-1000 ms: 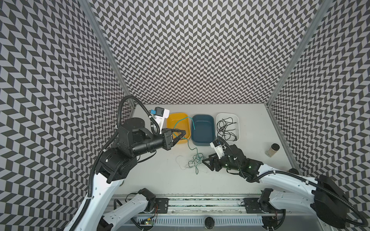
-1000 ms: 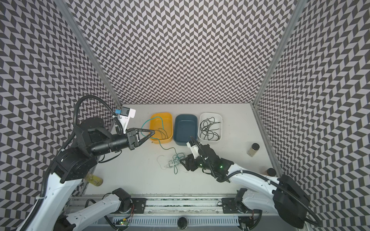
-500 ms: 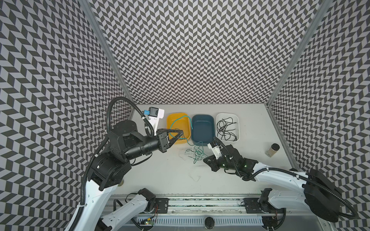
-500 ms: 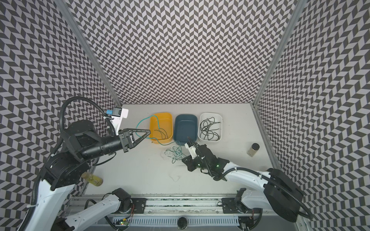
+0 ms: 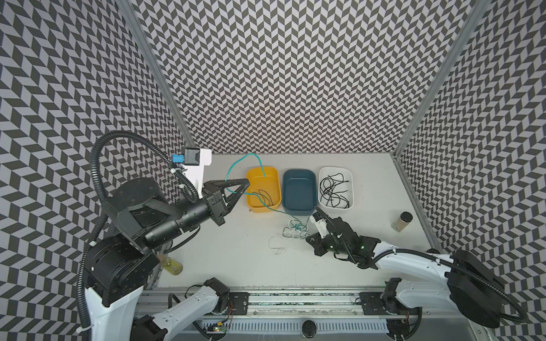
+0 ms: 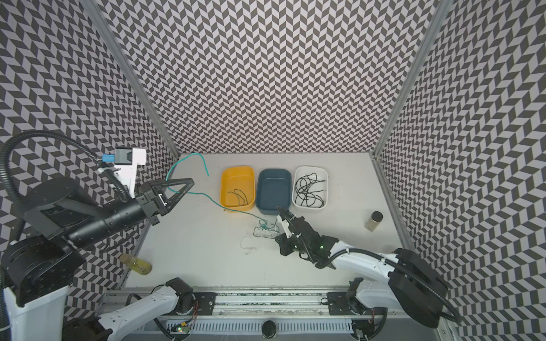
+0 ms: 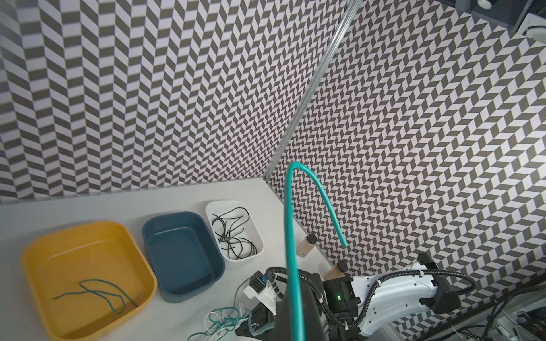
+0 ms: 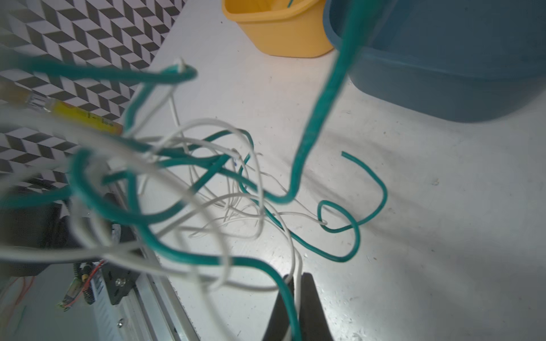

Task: Untangle the cables
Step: 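Raise the left gripper high to draw the green wire free of the tangle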

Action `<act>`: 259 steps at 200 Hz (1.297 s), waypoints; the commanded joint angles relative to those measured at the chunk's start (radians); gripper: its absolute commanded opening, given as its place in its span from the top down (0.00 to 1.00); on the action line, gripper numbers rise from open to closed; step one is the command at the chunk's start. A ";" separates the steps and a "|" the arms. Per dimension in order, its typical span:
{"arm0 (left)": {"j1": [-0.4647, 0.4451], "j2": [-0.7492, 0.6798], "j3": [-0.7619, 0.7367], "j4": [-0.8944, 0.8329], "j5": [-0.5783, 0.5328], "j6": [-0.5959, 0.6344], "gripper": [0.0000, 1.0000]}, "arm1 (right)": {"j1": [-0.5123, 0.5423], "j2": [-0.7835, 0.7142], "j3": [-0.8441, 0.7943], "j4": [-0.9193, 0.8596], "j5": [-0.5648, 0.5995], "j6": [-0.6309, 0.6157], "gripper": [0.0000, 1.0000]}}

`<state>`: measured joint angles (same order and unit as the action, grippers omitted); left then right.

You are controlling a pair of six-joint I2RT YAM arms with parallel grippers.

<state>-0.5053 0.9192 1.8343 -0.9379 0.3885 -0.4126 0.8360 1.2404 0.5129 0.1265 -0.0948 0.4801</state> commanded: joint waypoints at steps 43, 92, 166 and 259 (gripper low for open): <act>-0.004 0.030 0.190 0.016 -0.157 0.074 1.00 | -0.038 -0.043 -0.068 -0.108 0.085 0.024 1.00; -0.041 0.116 0.373 -0.002 -0.208 0.106 1.00 | -0.073 -0.003 -0.091 -0.096 0.059 0.026 1.00; -0.069 0.162 0.473 0.131 -0.243 0.075 1.00 | -0.094 0.019 -0.118 -0.108 0.062 0.013 0.99; -0.076 0.135 0.339 0.075 -0.310 0.167 1.00 | -0.124 -0.153 -0.167 -0.053 -0.018 -0.014 1.00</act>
<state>-0.5774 1.0428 2.2036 -0.8398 0.1490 -0.3233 0.7151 1.1389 0.3634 0.0231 -0.0711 0.4854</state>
